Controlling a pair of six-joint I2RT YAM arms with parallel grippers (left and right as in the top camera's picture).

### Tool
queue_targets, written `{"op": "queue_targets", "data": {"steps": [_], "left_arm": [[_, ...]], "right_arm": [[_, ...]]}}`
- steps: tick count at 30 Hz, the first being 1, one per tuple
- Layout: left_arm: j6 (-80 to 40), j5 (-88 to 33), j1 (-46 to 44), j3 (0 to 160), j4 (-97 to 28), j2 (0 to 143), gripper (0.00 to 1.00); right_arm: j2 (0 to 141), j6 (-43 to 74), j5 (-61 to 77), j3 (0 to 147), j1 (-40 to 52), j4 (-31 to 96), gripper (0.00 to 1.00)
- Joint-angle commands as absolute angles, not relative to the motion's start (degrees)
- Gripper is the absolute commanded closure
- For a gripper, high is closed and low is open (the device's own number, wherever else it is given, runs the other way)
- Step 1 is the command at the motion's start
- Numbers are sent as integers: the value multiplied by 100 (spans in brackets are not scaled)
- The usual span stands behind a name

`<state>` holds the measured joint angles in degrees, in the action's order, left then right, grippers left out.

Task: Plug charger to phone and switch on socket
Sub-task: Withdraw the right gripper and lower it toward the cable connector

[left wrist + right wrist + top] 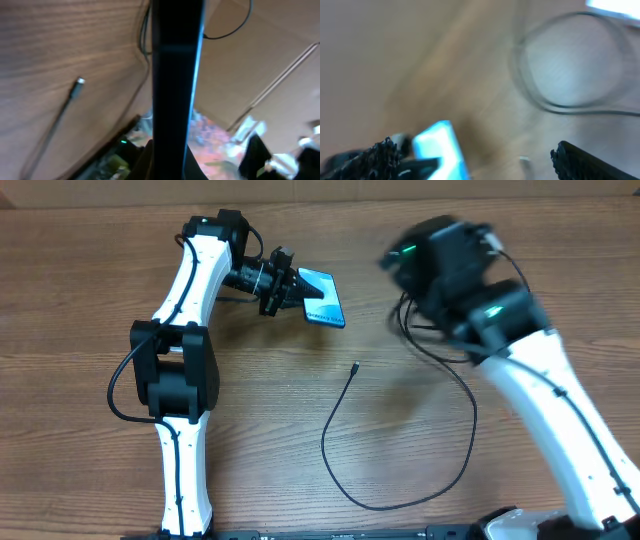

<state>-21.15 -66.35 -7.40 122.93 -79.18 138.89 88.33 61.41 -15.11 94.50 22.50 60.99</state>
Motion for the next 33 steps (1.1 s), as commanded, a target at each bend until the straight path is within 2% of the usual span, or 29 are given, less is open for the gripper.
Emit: {"op": "queue_targets", "data": {"steps": [1, 3, 6, 10, 14, 16, 20, 21, 24, 27, 33], "left_arm": [[-1092, -6497, -764, 12427, -7898, 13653, 96], [-1083, -5983, -746, 12534, -7905, 13487, 96], [-1437, -4584, -746, 12770, -7955, 13098, 96], [-2191, -2620, -838, 12842, -7944, 12387, 96], [-2790, -683, -904, 12842, -7975, 11806, 96], [-2919, -143, -899, 12842, -8099, 11649, 96], [-3094, 104, -805, 12840, -8379, 11583, 96], [-3094, 104, -788, 12840, -8409, 11596, 96], [-3094, 89, -786, 12814, -8440, 11625, 96], [-3096, 25, -790, 12803, -8416, 11625, 96], [-3096, -1, -794, 12803, -8396, 11625, 96]], "right_arm": [[8818, 5671, -235, 9520, 1374, 6799, 0], [8823, 5671, -174, 9507, 1079, 7244, 0], [8840, 5459, -178, 9360, 923, 7690, 0], [8934, 4941, -117, 9102, 1063, 7603, 0], [9015, 5133, -137, 8792, 1321, 7325, 0], [9015, 5280, -110, 8584, 1439, 7083, 0], [9026, 5050, 14, 8097, 1769, 6410, 0], [9035, 4993, 10, 8005, 1846, 6311, 2], [9157, 4945, 19, 7717, 2191, 6069, 18], [9474, 4925, 84, 7745, 2512, 6073, 15], [10479, 4628, 270, 8381, 2770, 6729, 15]]}}
